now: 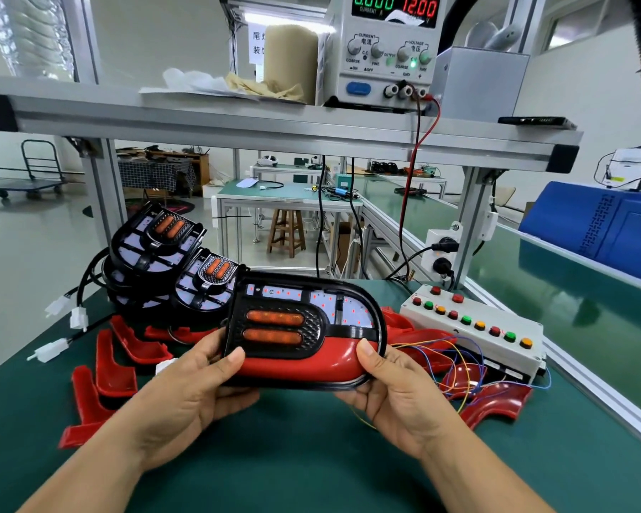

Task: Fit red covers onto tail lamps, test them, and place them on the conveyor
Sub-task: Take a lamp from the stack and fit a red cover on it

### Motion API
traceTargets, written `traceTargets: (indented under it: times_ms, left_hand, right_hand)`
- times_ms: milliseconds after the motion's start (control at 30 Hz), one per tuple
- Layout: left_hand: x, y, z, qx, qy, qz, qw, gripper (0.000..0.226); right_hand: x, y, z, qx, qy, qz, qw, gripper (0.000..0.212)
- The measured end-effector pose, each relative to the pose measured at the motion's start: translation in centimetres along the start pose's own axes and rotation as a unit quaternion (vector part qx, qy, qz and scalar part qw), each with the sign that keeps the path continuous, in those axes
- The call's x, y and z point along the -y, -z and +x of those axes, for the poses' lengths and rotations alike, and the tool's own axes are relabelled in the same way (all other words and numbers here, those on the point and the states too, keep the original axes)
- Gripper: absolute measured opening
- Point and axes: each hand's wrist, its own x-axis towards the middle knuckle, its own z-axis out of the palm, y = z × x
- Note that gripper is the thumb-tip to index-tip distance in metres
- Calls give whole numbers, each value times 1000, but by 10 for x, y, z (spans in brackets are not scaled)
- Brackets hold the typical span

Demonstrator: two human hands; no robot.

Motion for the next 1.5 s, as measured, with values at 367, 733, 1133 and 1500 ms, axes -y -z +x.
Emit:
traceTargets:
  times_ms: [367,733,1133,1500]
  left_hand:
    - [10,-12,-1,-78,29,17,996,30]
    - [13,-19,-2,-87,36,31,995,30]
    - [12,-15,-3,-78,51,66,994,33]
    - [12,-16,-4,-72,65,126,987,35]
  right_hand:
    - [19,-3,-5,-110,-17,-371,922,62]
    - [40,78,14,-332,23,-685,648,32]
    - [41,71,9,-326,-66,-642,691,39]
    - [53,71,6,-300,-3,-408,862,19]
